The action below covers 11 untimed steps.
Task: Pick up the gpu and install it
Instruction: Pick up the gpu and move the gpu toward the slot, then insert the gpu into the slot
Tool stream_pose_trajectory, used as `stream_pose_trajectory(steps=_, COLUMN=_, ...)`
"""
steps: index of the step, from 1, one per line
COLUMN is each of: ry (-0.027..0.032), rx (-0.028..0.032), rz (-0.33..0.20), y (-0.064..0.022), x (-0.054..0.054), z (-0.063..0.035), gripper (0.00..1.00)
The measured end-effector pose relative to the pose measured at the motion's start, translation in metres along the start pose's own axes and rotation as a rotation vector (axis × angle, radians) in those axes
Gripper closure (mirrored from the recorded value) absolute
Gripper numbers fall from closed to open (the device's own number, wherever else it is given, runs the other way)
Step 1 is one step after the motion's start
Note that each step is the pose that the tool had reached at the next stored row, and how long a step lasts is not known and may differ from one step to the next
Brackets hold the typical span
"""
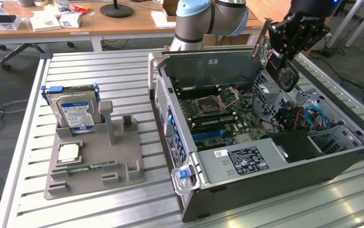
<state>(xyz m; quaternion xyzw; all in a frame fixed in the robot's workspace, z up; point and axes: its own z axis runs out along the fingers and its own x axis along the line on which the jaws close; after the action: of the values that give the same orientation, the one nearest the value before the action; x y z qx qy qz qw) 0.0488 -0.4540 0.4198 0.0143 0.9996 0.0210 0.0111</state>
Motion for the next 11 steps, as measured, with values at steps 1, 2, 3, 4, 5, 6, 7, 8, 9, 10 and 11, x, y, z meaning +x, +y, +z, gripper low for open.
stream_pose_trajectory(steps=1, ry=0.0, rx=0.0001, rz=0.0, y=0.0, x=-0.0001, z=0.0, gripper=0.74)
stream_pose_trajectory(steps=2, ry=0.0, rx=0.0, rz=0.0, y=0.0, x=-0.0001, z=0.0001, gripper=0.74)
stream_pose_trajectory(steps=3, ry=0.0, rx=0.0, rz=0.0, y=0.0, x=-0.0001, z=0.0001, gripper=0.74)
stream_pose_trajectory(steps=4, ry=0.0, rx=0.0, rz=0.0, y=0.0, x=-0.0001, z=0.0001, gripper=0.74)
stream_pose_trajectory(steps=5, ry=0.0, rx=0.0, rz=0.0, y=0.0, x=-0.0001, z=0.0001, gripper=0.74)
stream_pose_trajectory(steps=6, ry=0.0, rx=0.0, rz=0.0, y=0.0, x=-0.0001, z=0.0001, gripper=0.74)
stream_pose_trajectory(steps=7, ry=0.0, rx=0.0, rz=0.0, y=0.0, x=-0.0001, z=0.0001, gripper=0.74)
stream_pose_trajectory(steps=8, ry=0.0, rx=0.0, rz=0.0, y=0.0, x=-0.0001, z=0.0001, gripper=0.74)
stream_pose_trajectory(steps=9, ry=0.0, rx=0.0, rz=0.0, y=0.0, x=-0.0001, z=0.0001, gripper=0.74)
stream_pose_trajectory(steps=10, ry=0.0, rx=0.0, rz=0.0, y=0.0, x=-0.0001, z=0.0001, gripper=0.74)
stream_pose_trajectory(steps=11, ry=0.0, rx=0.0, rz=0.0, y=0.0, x=-0.0001, z=0.0001, gripper=0.74)
